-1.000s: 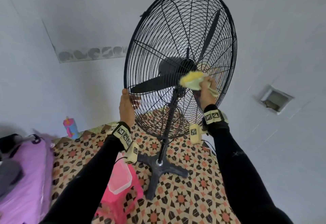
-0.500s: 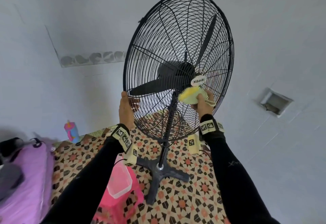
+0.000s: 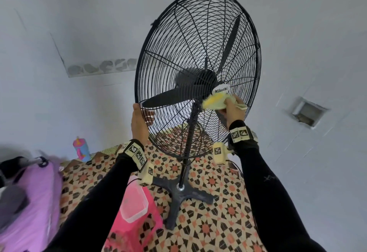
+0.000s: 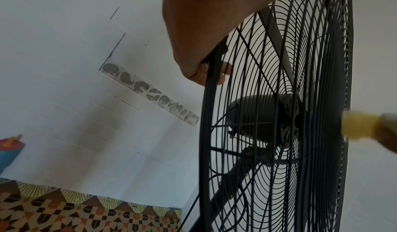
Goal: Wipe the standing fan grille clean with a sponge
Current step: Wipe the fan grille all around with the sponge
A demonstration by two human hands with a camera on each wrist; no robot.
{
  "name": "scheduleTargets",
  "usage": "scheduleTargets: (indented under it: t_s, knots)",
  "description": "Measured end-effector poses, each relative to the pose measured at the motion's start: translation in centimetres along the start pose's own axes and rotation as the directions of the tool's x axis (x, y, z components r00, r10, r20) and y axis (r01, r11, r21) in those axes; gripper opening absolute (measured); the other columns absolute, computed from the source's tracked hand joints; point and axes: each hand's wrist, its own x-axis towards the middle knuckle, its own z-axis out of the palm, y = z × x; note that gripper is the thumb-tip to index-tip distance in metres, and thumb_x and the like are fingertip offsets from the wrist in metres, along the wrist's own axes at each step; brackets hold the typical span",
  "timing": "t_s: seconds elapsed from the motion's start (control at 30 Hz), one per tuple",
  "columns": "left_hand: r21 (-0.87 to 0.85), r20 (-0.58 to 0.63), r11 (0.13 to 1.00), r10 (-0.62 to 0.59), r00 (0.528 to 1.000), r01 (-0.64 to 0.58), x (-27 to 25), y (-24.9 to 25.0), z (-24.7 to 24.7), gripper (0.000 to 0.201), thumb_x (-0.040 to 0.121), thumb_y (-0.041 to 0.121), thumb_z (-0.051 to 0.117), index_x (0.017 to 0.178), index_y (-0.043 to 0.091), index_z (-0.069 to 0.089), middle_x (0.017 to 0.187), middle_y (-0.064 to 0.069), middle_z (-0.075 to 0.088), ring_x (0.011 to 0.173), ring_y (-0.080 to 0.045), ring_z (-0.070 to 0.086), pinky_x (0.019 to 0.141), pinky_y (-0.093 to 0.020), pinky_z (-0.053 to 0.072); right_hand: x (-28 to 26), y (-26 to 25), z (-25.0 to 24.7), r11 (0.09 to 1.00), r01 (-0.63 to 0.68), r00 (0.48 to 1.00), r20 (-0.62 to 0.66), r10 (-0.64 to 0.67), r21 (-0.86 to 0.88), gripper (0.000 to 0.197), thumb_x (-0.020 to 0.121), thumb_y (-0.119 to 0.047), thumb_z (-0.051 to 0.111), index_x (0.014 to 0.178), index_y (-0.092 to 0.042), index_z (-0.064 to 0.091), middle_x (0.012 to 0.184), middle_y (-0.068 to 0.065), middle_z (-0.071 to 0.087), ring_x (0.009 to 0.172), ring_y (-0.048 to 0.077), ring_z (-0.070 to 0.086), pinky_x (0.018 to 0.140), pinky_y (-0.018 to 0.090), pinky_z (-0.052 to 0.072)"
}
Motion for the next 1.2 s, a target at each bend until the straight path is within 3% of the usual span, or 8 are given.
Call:
scheduleTargets:
  t_s: [0.1,0.3,0.47,0.6,0.77,0.93,1.1,1.2]
  knots:
    - [-0.017,0.001,1.0,0.018,1.0,-0.018,-0.2,0.3,0.1,0.103,0.086,0.096,0.012,0.148,0.026,0.055,0.143,-0.004,0.064,0.134,-0.028,0.059,0.12,-0.055,0.037,-0.1,-0.6,0.8,0.99,0.043,0.988,0.141,-0.062,0.134,0.052,0.092,0.001,0.062,0.138,-0.024,0.055,0.132,0.007,0.049,0.116,0.033,0.056,0.086,0.05,0.061]
    - [-0.027,0.003,0.999,-0.023,1.0,0.023,0.6,-0.4,-0.2,0.101,0.083,0.098,0.019,0.144,0.027,0.059,0.14,-0.009,0.066,0.133,-0.035,0.059,0.118,-0.06,0.039,-0.3,0.4,1.0,0.992,0.053,0.998,-0.012,-0.055,-0.118,0.046,0.091,-0.006,0.067,0.13,-0.026,0.057,0.131,0.01,0.049,0.122,0.038,0.056,0.064,0.04,0.063]
    - [-0.036,-0.025,0.995,0.09,0.996,-0.091,-3.0,2.7,0.6,0.084,0.087,0.093,0.016,0.103,0.032,0.072,0.101,-0.004,0.079,0.1,-0.033,0.073,0.106,-0.054,0.051,0.3,-1.2,1.3,0.986,0.146,0.977,0.171,-0.13,-0.084,0.048,0.092,-0.003,0.063,0.134,-0.025,0.054,0.129,0.006,0.05,0.107,0.025,0.059,0.076,0.044,0.064]
    - [-0.057,-0.032,0.994,0.09,0.995,-0.092,-3.1,3.3,0.6,0.092,0.081,0.098,0.017,0.106,0.029,0.073,0.102,-0.005,0.079,0.1,-0.031,0.073,0.106,-0.052,0.052,0.0,-0.2,2.0,0.895,0.236,0.972,0.102,-0.213,-0.379,0.046,0.089,-0.011,0.066,0.13,-0.021,0.049,0.123,0.014,0.059,0.099,0.028,0.067,0.064,0.033,0.063]
    - [-0.05,-0.041,0.994,0.091,0.995,-0.093,-3.5,3.2,0.5,0.105,0.08,0.099,0.017,0.121,0.019,0.071,0.105,-0.005,0.079,0.099,-0.024,0.074,0.099,-0.039,0.056,0.4,-1.2,1.8,0.997,0.065,0.988,0.141,-0.058,-0.044,0.041,0.091,-0.005,0.063,0.126,-0.022,0.05,0.133,0.014,0.049,0.113,0.032,0.059,0.076,0.038,0.063]
    - [-0.049,-0.055,0.997,0.06,0.997,-0.063,-4.0,4.1,0.9,0.096,0.09,0.088,0.015,0.125,0.017,0.07,0.104,-0.002,0.079,0.103,-0.025,0.073,0.084,-0.024,0.051,-0.7,2.0,0.1,0.973,0.067,0.994,0.102,-0.046,-0.22,0.043,0.093,-0.006,0.063,0.13,-0.02,0.046,0.126,0.011,0.049,0.116,0.037,0.057,0.067,0.044,0.064]
    - [-0.045,-0.081,0.997,0.065,0.995,-0.069,-3.0,2.4,0.8,0.097,0.087,0.094,0.015,0.126,0.025,0.07,0.117,0.001,0.077,0.113,-0.018,0.07,0.11,-0.041,0.047,0.0,-1.1,0.7,0.992,0.068,0.979,0.196,-0.046,-0.105,0.039,0.093,-0.003,0.061,0.124,-0.022,0.049,0.135,0.014,0.047,0.114,0.031,0.057,0.072,0.034,0.062]
    - [-0.03,-0.063,0.999,0.026,0.998,-0.028,-1.5,1.3,0.6,0.1,0.085,0.097,0.015,0.137,0.027,0.065,0.13,-0.003,0.072,0.125,-0.024,0.065,0.117,-0.05,0.042,-0.7,0.1,1.4,0.979,0.09,0.969,0.243,-0.043,-0.185,0.042,0.094,-0.006,0.062,0.127,-0.027,0.047,0.131,0.012,0.048,0.115,0.033,0.057,0.074,0.042,0.064]
